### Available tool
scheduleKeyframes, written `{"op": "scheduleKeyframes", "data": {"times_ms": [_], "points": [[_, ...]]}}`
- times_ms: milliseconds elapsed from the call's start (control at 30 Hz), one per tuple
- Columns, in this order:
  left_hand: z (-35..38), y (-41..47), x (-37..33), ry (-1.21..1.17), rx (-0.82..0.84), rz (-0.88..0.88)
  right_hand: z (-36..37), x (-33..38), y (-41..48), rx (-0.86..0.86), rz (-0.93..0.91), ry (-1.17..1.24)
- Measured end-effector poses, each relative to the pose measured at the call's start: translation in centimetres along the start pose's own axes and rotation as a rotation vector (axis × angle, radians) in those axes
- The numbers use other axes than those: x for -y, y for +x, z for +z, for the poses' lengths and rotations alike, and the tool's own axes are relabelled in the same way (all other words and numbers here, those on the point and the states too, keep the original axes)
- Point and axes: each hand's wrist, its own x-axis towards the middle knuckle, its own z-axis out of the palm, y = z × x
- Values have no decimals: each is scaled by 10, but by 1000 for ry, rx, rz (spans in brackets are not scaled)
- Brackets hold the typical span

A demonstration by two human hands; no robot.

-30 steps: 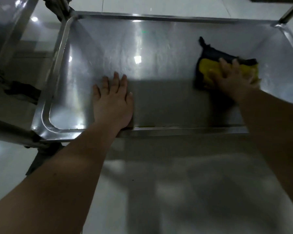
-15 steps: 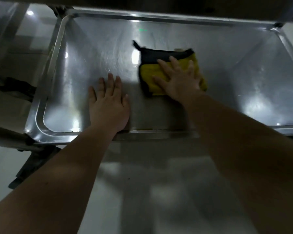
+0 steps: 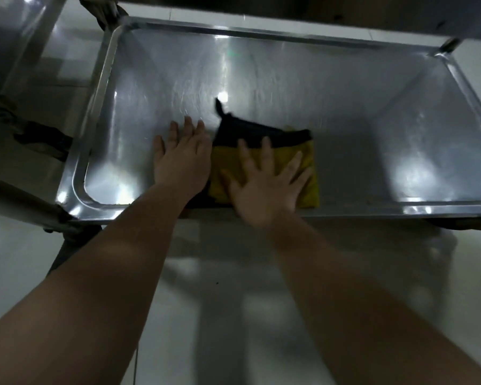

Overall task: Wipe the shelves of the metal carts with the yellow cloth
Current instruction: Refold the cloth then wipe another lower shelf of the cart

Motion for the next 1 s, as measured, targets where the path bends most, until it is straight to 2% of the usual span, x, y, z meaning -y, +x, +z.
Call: {"op": "scheduleKeyframes", "data": {"times_ms": [67, 100, 167, 200, 267, 333, 400, 500, 633, 733, 800, 900, 1000], "points": [[-12, 5, 1, -88, 16, -40, -3, 15, -6, 65, -76, 46], [-19, 6, -3, -187, 9, -53, -10, 6, -4, 40, -79, 111], [-26, 2, -29, -334, -26, -6, -24, -35, 4, -128, -32, 221], [-24, -2, -49, -317, -26, 72, -29, -60, 9, -183, 8, 263], [-2, -14, -89, -95, -12, 249, -31, -100, 15, -143, 73, 312], [21, -27, -109, 59, 29, 282, -21, -114, 18, -67, 72, 214], [28, -31, -102, 120, 52, 237, -11, -112, 20, -56, 46, 89], [17, -36, -48, 181, 31, 157, -6, -109, 20, -71, 39, 39], [-12, -38, 38, 178, 7, -146, -5, -102, 17, -71, 59, -3], [-10, -27, 23, 145, -10, -280, -5, -95, 18, -49, 81, -22], [-1, -9, -17, 121, -2, -219, -6, -94, 18, -38, 80, -21], [12, 2, -76, 174, 97, 73, -8, -99, 17, -23, 77, -11], [16, -16, -61, 254, 101, 228, -9, -104, 16, -30, 64, 20]]}}
